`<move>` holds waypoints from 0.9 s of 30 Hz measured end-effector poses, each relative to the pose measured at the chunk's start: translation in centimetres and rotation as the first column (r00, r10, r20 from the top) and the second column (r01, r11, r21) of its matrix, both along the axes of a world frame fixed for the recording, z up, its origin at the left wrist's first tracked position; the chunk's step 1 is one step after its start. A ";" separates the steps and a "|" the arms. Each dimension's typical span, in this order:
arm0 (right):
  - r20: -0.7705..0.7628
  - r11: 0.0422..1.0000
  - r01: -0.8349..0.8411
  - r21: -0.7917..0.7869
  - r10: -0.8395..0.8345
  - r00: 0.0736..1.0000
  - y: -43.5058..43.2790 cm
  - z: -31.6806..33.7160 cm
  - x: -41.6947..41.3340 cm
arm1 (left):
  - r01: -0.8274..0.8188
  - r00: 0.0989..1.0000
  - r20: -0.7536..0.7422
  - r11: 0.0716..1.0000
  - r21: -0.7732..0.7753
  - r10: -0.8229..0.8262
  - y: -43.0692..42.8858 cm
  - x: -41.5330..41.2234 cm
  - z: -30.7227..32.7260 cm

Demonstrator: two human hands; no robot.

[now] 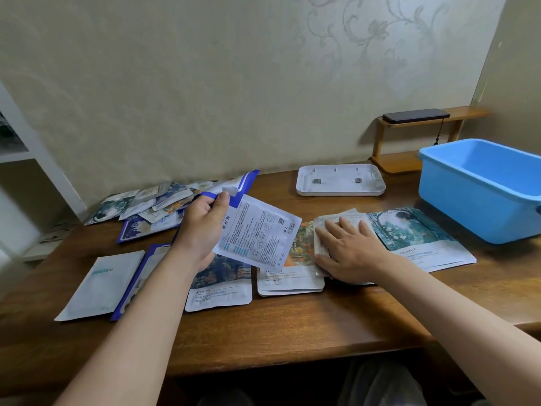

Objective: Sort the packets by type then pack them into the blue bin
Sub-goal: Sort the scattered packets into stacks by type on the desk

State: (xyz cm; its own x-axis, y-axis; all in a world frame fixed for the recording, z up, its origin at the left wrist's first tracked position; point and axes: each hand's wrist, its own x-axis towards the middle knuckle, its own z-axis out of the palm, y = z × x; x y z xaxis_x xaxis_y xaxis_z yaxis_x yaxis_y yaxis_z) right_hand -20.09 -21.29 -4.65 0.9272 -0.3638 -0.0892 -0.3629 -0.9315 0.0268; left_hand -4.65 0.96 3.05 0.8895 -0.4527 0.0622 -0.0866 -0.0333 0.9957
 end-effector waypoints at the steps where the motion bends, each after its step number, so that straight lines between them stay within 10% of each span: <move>1: 0.003 0.999 -0.034 0.005 0.034 0.999 -0.2 0.1 -0.2 | 0.000 1.000 0.000 1.000 0.000 0.000 0.0 -0.1 0.0; 19: 0.028 0.975 -0.164 0.150 0.162 0.986 -3.1 1.5 -2.0 | -0.006 1.000 0.023 1.000 0.024 0.006 1.0 -0.3 0.4; 27: 0.056 0.999 -0.026 -0.027 0.027 0.998 -1.6 1.0 0.4 | 0.005 1.000 0.029 0.999 0.051 -0.007 0.3 -0.7 0.0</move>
